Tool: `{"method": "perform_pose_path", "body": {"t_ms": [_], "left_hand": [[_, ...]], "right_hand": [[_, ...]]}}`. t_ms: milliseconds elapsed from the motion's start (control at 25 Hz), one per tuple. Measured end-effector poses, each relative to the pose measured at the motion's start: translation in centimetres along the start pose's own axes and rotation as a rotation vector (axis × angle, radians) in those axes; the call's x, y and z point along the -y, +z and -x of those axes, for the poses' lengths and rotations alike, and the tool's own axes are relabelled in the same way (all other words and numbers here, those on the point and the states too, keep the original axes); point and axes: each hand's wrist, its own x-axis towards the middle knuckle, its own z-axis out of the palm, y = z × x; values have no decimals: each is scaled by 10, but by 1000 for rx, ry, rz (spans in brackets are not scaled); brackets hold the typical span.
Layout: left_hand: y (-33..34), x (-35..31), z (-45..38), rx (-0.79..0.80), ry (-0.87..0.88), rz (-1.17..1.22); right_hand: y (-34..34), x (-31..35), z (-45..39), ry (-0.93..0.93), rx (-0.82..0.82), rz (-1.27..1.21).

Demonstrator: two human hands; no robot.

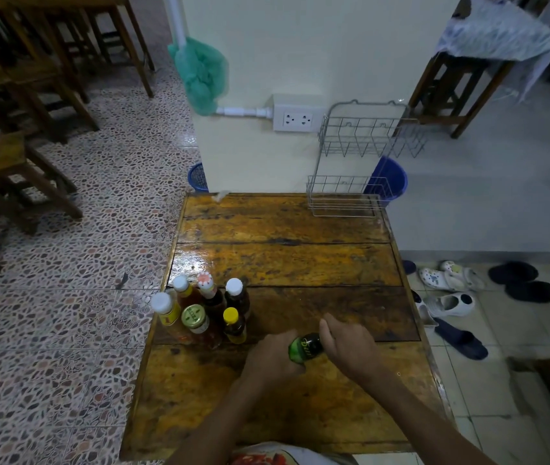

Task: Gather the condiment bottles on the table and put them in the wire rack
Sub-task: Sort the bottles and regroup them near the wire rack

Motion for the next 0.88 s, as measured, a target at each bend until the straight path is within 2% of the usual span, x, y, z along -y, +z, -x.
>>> {"method": "perform_pose_path", "body": {"t_ms": [120, 200, 360, 400, 480, 520, 560, 640, 720, 800, 880], "left_hand": [[8, -5, 3, -163, 7, -295], [18, -6, 7, -223, 23, -407], [36, 5, 5, -197, 20, -546], [39, 5, 5, -195, 35, -567], [43, 4, 2, -200, 67, -553], [40, 3, 0, -186, 67, -509], [35, 2, -2, -139, 54, -407], [25, 3, -7, -13, -16, -61], [18, 6, -8, 101, -31, 183], [19, 7, -5, 162, -10, 211], [24, 1, -4, 131, -23, 94]], "right_hand": [[16, -1, 2, 191, 24, -163], [24, 2, 5, 320, 81, -253], [34, 5, 16, 591, 353, -293], [35, 1, 17, 685, 384, -380], [30, -3, 20, 748, 419, -529], [29, -4, 19, 694, 372, -511], [29, -6, 18, 561, 272, -389], [25, -9, 20, 254, 60, -173], [17, -12, 21, 84, 19, -90], [14, -19, 23, 25, 53, -51], [14, -22, 25, 71, 61, -77]]}}
